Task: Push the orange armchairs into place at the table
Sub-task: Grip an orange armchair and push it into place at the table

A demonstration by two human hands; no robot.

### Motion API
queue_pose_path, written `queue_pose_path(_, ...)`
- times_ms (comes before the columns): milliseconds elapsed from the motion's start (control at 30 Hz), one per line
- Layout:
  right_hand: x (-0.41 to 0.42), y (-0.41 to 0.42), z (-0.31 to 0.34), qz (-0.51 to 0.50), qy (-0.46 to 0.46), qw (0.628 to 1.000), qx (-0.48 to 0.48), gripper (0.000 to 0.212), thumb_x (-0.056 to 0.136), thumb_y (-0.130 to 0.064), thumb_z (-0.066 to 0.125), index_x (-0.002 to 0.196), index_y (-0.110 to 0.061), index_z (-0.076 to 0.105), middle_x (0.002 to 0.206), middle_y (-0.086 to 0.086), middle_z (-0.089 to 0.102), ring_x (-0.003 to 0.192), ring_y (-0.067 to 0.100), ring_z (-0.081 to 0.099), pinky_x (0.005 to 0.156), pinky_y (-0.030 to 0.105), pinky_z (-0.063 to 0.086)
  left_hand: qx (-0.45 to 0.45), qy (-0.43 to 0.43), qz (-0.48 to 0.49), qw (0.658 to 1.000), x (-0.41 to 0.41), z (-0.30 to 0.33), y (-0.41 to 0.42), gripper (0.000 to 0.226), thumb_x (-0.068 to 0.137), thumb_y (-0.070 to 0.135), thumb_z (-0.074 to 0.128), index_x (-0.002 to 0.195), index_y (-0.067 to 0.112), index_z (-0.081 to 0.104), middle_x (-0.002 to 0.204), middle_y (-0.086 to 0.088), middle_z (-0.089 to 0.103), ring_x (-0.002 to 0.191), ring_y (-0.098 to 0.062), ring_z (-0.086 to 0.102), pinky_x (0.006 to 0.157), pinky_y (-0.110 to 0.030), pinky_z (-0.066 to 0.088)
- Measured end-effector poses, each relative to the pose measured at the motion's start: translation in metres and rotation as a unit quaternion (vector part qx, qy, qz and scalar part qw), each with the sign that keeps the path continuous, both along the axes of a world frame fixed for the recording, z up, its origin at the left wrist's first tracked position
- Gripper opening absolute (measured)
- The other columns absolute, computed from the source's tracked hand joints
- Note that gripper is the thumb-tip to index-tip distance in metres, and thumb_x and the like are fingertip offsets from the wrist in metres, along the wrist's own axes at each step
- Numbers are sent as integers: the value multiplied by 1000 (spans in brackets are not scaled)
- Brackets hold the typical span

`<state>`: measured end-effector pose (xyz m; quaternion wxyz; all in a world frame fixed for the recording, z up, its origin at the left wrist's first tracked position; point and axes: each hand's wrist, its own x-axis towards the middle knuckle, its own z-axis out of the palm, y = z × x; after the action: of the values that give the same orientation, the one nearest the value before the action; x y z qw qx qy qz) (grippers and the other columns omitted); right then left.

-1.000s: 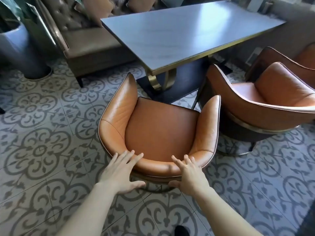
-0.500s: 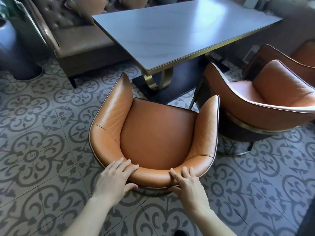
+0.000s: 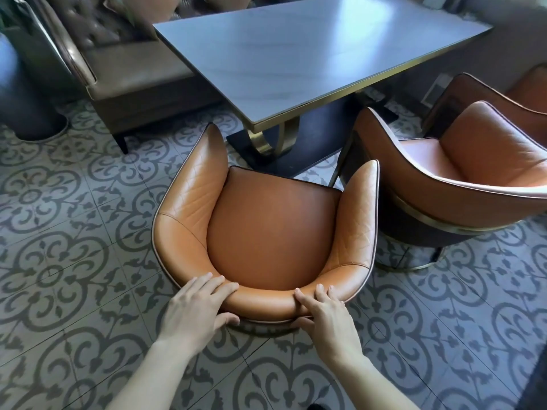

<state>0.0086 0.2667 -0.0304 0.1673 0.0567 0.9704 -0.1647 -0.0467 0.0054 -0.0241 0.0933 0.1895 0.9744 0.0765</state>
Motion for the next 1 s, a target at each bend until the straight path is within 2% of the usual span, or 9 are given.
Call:
queue_pose_path(100, -13, -1, -2, 3, 12, 1000, -3, 57, 94, -41, 65, 146, -39, 42, 142, 8, 42, 133, 36, 35, 97, 50, 47, 3, 4, 1, 1000, -15, -2, -2, 63, 73, 64, 69, 129, 40, 55, 132, 9, 60, 130, -19, 48, 108, -40, 37)
queue_pose_path(367, -59, -7, -2, -3, 32, 999, -8, 56, 93, -38, 66, 145, -38, 45, 134, 6, 47, 124, 31, 40, 97, 49, 46, 26, 15, 1, 1000, -61, -9, -8, 62, 79, 62, 64, 135, 42, 48, 141, 9, 52, 137, -18, 37, 114, -39, 29)
queue_pose_path(500, -87, -9, -10, -11, 53, 998, -11, 55, 91, -32, 71, 141, -39, 48, 126, 5, 48, 114, 33, 45, 90, 51, 50, 37, 14, 2, 999, -93, -12, -8, 62, 80, 61, 63, 136, 41, 47, 143, 9, 50, 139, -18, 35, 116, -38, 24)
queue_pose_path(634, -119, -7, -13, -11, 69, 998, -10, 55, 91, -31, 72, 139, -41, 48, 120, 3, 48, 108, 33, 46, 87, 49, 52, 41, 16, 3, 999, -125, -14, -9, 62, 78, 62, 65, 135, 41, 49, 142, 9, 51, 138, -18, 37, 115, -39, 26)
queue_pose_path(801, -158, -5, -14, -4, 61, 998, -7, 54, 94, -33, 67, 143, -41, 44, 128, 5, 47, 115, 35, 45, 93, 51, 51, 40, 1, 9, 999, -164, -13, -8, 62, 80, 62, 63, 136, 44, 46, 145, 11, 47, 141, -15, 31, 117, -38, 24)
queue_pose_path(934, -190, -5, -14, 7, 38, 999, -4, 54, 96, -35, 64, 145, -39, 41, 140, 12, 45, 128, 38, 39, 104, 56, 44, 27, -15, 15, 999, -193, -9, -6, 61, 81, 63, 60, 137, 47, 41, 149, 15, 41, 142, -11, 25, 118, -36, 21)
queue_pose_path(1001, -206, -7, -14, 5, 32, 999, -8, 54, 96, -36, 64, 145, -40, 41, 137, 12, 45, 127, 38, 38, 104, 56, 43, 15, -23, 15, 1000, -209, -7, -6, 61, 82, 64, 59, 138, 48, 38, 150, 18, 38, 143, -9, 22, 119, -34, 19)
